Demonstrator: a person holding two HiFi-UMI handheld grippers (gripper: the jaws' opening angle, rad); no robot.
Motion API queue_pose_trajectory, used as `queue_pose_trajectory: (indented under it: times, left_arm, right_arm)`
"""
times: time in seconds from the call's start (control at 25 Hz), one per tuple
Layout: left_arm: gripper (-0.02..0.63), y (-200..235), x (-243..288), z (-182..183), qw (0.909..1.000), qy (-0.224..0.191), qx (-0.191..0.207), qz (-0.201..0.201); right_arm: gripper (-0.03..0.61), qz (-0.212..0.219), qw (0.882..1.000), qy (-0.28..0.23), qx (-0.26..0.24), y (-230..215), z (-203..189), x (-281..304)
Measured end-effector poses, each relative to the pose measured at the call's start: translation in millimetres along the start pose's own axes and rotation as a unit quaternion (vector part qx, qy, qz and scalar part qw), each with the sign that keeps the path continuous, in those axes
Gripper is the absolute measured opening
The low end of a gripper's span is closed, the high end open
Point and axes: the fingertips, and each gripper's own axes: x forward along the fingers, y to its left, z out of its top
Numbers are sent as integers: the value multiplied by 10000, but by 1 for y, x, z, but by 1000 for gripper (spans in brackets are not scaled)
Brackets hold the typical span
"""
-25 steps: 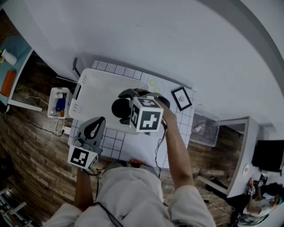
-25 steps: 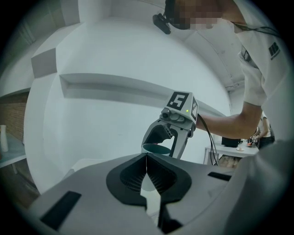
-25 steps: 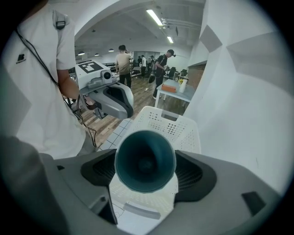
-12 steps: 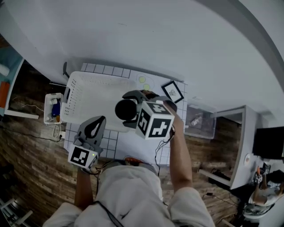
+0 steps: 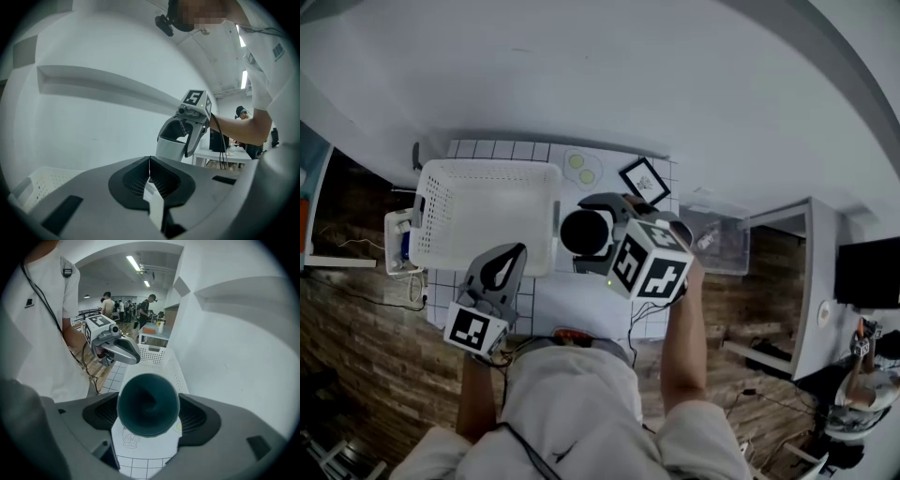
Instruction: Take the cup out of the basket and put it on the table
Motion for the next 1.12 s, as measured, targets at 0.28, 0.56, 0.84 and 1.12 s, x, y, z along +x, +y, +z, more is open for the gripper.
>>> queue_pose_trajectory:
  times: [0.28, 0.56, 0.84, 1.12]
  left_arm:
    - [9, -33, 27, 4, 9986, -139, -100, -490]
    - [9, -69, 49, 2, 9960, -137, -128, -874]
    - [9, -93, 64, -10, 9933, -39, -83, -1151]
    - [9, -111, 74, -18, 9905, 104, 18, -1370]
  right_arm:
    - [387, -231, 9983, 165, 512, 7, -55, -1]
    - [387, -288, 9942, 286, 991, 25, -108, 17]
    - [388, -330, 9891, 293, 1405, 43, -144, 35]
    - [388, -497, 9832, 275, 1737, 51, -179, 57]
